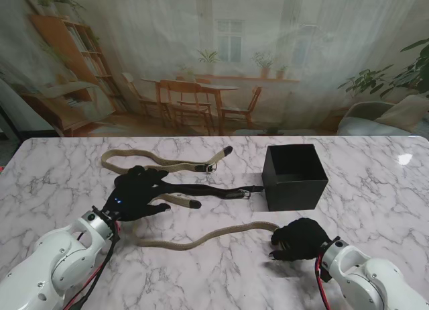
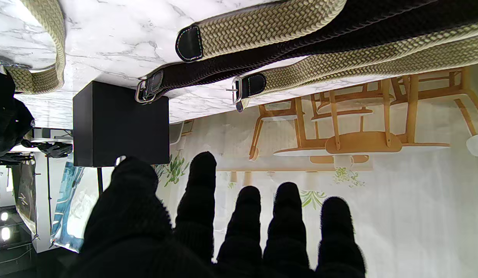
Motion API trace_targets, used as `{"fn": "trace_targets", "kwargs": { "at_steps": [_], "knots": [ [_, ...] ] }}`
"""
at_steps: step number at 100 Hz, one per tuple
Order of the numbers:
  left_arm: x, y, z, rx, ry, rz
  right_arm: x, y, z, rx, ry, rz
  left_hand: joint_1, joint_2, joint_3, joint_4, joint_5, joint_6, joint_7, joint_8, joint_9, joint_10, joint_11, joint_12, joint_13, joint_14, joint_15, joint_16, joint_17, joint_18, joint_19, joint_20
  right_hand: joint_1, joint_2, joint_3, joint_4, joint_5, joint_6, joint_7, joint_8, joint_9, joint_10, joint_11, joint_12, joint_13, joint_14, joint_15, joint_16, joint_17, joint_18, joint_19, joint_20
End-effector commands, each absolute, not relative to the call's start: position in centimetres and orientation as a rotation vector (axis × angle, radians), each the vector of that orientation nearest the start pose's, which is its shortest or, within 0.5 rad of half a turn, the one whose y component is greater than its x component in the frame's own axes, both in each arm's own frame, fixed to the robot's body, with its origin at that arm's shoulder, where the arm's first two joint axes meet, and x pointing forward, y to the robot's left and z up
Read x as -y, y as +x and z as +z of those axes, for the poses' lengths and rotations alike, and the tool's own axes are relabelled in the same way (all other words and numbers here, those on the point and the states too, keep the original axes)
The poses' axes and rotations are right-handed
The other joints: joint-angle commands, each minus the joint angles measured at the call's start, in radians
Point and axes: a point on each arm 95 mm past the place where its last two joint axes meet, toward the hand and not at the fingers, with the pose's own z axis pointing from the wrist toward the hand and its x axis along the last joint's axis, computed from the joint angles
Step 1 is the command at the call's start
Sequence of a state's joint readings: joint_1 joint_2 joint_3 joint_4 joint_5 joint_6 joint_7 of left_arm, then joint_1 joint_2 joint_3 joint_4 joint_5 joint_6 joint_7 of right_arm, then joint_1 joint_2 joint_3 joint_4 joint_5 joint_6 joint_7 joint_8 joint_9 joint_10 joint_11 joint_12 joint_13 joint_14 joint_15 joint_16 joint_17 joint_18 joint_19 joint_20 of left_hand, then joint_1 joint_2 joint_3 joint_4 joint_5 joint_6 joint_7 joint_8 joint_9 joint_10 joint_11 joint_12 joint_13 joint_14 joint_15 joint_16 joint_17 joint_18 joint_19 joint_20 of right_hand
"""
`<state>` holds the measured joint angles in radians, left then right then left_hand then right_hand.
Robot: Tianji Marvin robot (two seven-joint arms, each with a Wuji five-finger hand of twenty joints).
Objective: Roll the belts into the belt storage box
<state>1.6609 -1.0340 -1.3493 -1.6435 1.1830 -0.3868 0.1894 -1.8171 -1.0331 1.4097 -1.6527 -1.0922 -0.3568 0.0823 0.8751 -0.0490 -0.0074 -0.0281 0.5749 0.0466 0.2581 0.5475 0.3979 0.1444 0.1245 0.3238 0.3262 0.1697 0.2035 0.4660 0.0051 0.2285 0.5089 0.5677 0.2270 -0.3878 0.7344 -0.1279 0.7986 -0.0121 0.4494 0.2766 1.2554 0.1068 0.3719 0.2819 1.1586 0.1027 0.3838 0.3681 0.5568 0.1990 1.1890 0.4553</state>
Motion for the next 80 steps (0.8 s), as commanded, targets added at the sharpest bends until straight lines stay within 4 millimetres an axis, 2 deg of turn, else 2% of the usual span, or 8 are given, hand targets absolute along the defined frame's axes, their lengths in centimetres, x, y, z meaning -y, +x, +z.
{"fn": "trace_targets", "kwargs": {
  "at_steps": [1, 9, 15, 30, 44, 50, 65, 80],
  "knots": [
    [-2.6, 37.4, -30.8, -1.654, -0.793, -1.629, 5.0, 32.7, -36.5, -1.893, 1.130, 1.409, -0.006, 0.057, -0.021, 0.013, -0.022, 0.023, -0.013, -0.012, -0.045, 0.014, -0.026, -0.009, -0.003, 0.003, -0.024, -0.002, -0.021, 0.031, -0.028, -0.019, -0.013, 0.028, -0.036, 0.030, -0.028, 0.156, 0.004, 0.018, -0.070, -0.053, -0.070, -0.027, -0.052, -0.034, -0.055, -0.030, -0.023, -0.021, -0.017, -0.017],
    [-2.6, 37.4, -30.8, -1.652, -0.793, -1.629, 5.1, 32.5, -36.1, -1.954, 1.149, 1.369, -0.007, 0.057, -0.021, 0.013, -0.023, 0.022, -0.014, -0.012, -0.044, 0.014, -0.027, -0.009, -0.003, 0.004, -0.024, -0.003, -0.022, 0.033, -0.030, -0.019, 0.104, 0.047, 0.018, 0.065, -0.088, 0.168, -0.036, 0.017, -0.125, -0.051, -0.102, -0.064, -0.096, -0.046, -0.101, -0.064, -0.039, -0.034, -0.049, -0.040],
    [-2.6, 37.4, -30.8, -1.652, -0.793, -1.628, 5.1, 32.3, -35.9, -1.987, 1.167, 1.347, -0.008, 0.057, -0.021, 0.013, -0.024, 0.024, -0.015, -0.012, -0.044, 0.014, -0.027, -0.009, -0.003, 0.003, -0.024, -0.003, -0.022, 0.032, -0.031, -0.019, 0.161, -0.044, 0.309, 0.102, -0.139, 0.180, -0.067, 0.021, -0.183, -0.043, -0.123, -0.104, -0.140, -0.048, -0.132, -0.096, -0.057, -0.038, -0.073, -0.065],
    [-2.7, 37.4, -30.8, -1.651, -0.793, -1.629, 5.2, 32.1, -35.6, -2.021, 1.168, 1.308, -0.010, 0.057, -0.021, 0.013, -0.024, 0.024, -0.016, -0.012, -0.044, 0.013, -0.027, -0.009, -0.003, 0.004, -0.024, -0.003, -0.022, 0.033, -0.035, -0.019, 0.183, -0.180, 0.660, 0.220, -0.214, 0.189, -0.087, 0.032, -0.256, -0.043, -0.159, -0.125, -0.199, -0.062, -0.166, -0.132, -0.073, -0.045, -0.096, -0.096],
    [-2.7, 37.4, -30.8, -1.652, -0.794, -1.628, 5.3, 31.9, -35.5, -2.031, 1.171, 1.284, -0.010, 0.058, -0.021, 0.013, -0.025, 0.023, -0.017, -0.013, -0.044, 0.013, -0.028, -0.009, -0.003, 0.003, -0.025, -0.003, -0.022, 0.033, -0.037, -0.019, 0.240, -0.255, 0.780, 0.288, -0.266, 0.182, -0.097, 0.042, -0.308, -0.049, -0.187, -0.135, -0.237, -0.068, -0.181, -0.146, -0.089, -0.055, -0.111, -0.111],
    [-2.7, 37.4, -30.8, -1.653, -0.794, -1.628, 5.3, 31.9, -35.5, -2.035, 1.162, 1.268, -0.008, 0.057, -0.020, 0.013, -0.026, 0.024, -0.017, -0.013, -0.043, 0.014, -0.028, -0.009, -0.003, 0.004, -0.025, -0.003, -0.022, 0.033, -0.038, -0.019, 0.320, -0.285, 0.817, 0.237, -0.282, 0.158, -0.089, 0.061, -0.321, -0.078, -0.187, -0.134, -0.237, -0.089, -0.176, -0.146, -0.083, -0.068, -0.107, -0.118],
    [-2.6, 37.4, -30.9, -1.655, -0.794, -1.628, 5.2, 32.0, -35.8, -2.054, 1.114, 1.233, -0.010, 0.057, -0.020, 0.013, -0.026, 0.023, -0.018, -0.013, -0.044, 0.012, -0.029, -0.008, -0.003, 0.003, -0.025, -0.003, -0.022, 0.034, -0.040, -0.019, 0.560, -0.231, 0.714, 0.098, -0.266, 0.109, -0.036, 0.095, -0.269, -0.147, -0.154, -0.121, -0.184, -0.131, -0.147, -0.139, -0.039, -0.098, -0.084, -0.129],
    [-2.6, 37.4, -30.9, -1.658, -0.796, -1.628, 5.0, 32.1, -36.5, -2.067, 1.073, 1.205, -0.011, 0.058, -0.021, 0.013, -0.026, 0.023, -0.019, -0.013, -0.045, 0.012, -0.029, -0.009, -0.004, 0.003, -0.026, -0.003, -0.022, 0.034, -0.042, -0.018, 0.370, -0.111, 0.385, 0.064, -0.230, 0.043, 0.019, 0.110, -0.277, -0.115, -0.106, -0.092, -0.187, -0.069, -0.106, -0.078, -0.072, -0.023, -0.068, -0.080]
  ]
}}
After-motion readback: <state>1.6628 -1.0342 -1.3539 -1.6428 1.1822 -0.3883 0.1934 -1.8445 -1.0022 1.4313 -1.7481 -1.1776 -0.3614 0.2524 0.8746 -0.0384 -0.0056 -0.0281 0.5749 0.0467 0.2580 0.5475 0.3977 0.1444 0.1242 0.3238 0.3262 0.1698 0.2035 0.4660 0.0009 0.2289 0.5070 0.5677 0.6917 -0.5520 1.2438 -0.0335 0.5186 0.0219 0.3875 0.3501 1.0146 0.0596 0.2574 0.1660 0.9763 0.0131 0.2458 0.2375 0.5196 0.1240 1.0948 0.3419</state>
